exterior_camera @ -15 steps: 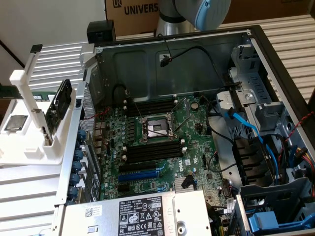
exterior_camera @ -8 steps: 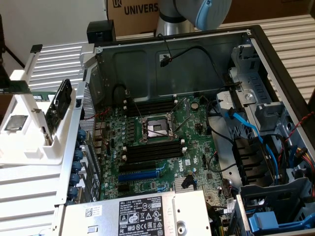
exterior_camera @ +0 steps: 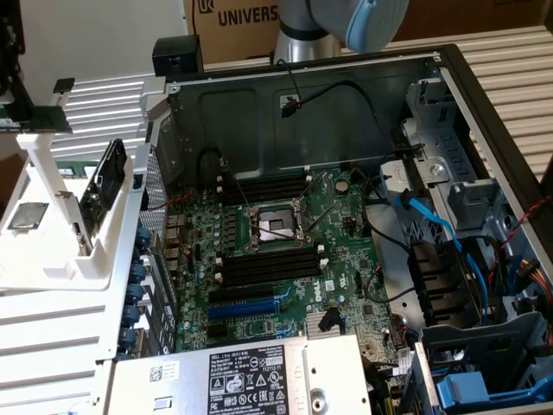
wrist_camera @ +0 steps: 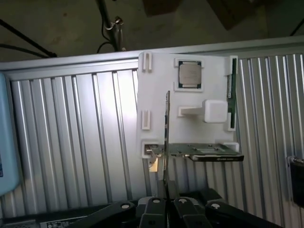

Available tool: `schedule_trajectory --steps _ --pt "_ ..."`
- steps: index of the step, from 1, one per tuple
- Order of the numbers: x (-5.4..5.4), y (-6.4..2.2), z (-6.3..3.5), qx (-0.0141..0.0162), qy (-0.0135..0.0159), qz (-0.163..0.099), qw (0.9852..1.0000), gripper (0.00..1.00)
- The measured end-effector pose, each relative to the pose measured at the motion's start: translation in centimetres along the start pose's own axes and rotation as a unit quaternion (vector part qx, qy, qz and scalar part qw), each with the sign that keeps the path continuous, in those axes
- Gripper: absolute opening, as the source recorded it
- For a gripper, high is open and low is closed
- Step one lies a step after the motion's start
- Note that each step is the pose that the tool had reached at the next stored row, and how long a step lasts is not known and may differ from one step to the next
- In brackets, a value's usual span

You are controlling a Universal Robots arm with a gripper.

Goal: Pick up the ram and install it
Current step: 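Pick up the ram and move it above insertion slot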

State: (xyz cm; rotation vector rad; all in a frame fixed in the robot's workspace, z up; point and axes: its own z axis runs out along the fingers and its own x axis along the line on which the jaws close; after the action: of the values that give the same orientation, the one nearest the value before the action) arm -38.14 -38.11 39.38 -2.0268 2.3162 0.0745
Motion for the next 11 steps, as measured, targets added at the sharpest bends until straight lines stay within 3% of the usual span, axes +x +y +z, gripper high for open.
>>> schedule_trajectory --steps 11 --pt "-0.7 -4.93 -1.47 0.0001 -0.0001 0.000 1.0000 0.13"
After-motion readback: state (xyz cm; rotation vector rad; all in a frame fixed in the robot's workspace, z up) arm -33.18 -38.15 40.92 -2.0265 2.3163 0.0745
